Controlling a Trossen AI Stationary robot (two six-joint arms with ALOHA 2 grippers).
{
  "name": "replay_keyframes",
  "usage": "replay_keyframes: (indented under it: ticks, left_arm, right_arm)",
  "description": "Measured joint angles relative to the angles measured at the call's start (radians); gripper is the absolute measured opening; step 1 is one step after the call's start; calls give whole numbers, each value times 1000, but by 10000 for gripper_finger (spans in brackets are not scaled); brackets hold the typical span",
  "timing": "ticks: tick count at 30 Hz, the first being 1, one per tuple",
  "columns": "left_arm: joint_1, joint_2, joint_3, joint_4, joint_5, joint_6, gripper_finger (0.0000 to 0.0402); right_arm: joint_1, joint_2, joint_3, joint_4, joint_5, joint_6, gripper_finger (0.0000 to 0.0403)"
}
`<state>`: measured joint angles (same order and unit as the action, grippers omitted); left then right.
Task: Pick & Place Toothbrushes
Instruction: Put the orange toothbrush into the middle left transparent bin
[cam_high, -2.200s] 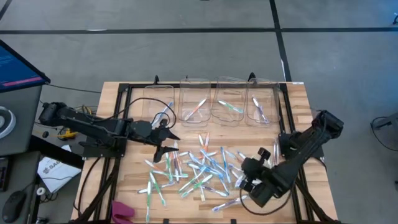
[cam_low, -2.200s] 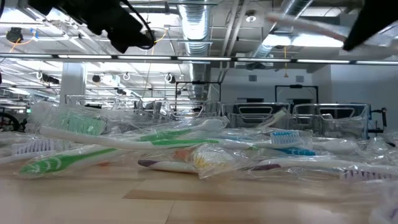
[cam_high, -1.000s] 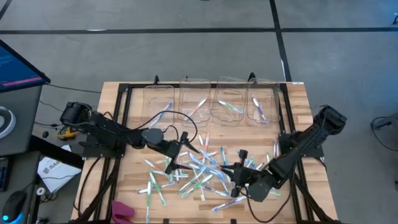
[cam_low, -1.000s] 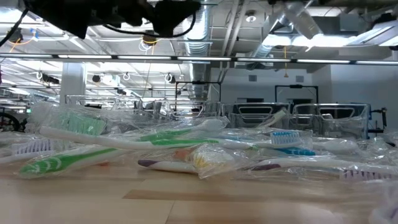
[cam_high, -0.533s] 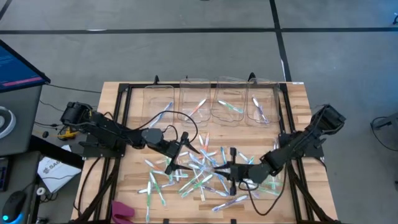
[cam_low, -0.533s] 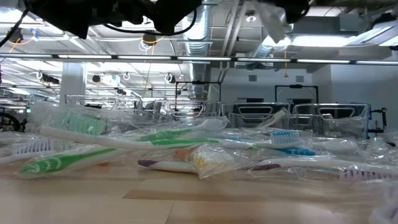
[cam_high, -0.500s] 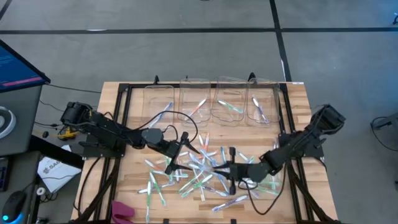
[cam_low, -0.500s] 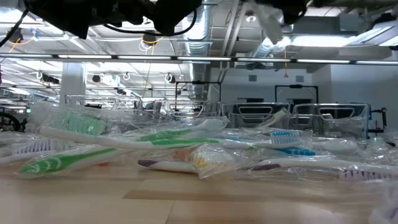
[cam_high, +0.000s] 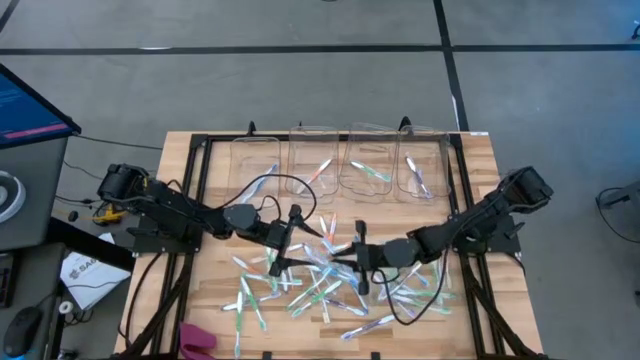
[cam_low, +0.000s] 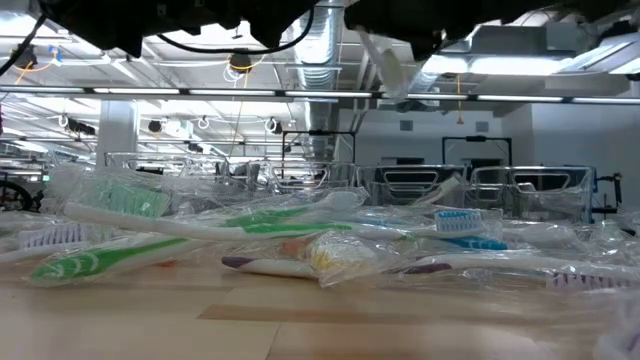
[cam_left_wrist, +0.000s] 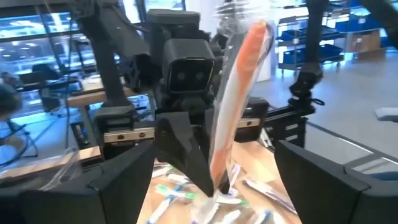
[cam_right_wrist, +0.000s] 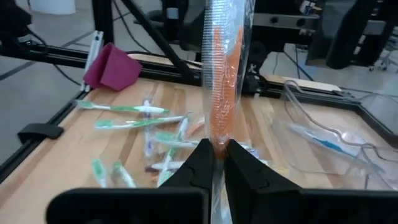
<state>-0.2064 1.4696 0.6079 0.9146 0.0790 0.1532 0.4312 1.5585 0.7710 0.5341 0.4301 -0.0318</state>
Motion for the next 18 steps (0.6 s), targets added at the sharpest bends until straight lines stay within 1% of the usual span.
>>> replay_keyframes:
  ticks: [7, 9, 11, 18]
  left_arm:
    - [3, 0, 0, 17, -35, 5, 324]
    - [7, 0, 0, 18, -35, 23, 324]
    - [7, 0, 0, 18, -36, 54, 323]
    - [18, 0, 0, 29, -35, 76, 302]
  right_arm:
    - [-41, 0, 33, -2, -19, -7, 13]
    - [-53, 0, 36, -1, -59, -28, 13]
    - [-66, 0, 36, -3, -74, -26, 13]
    - [-124, 0, 36, -43, -93, 6, 13]
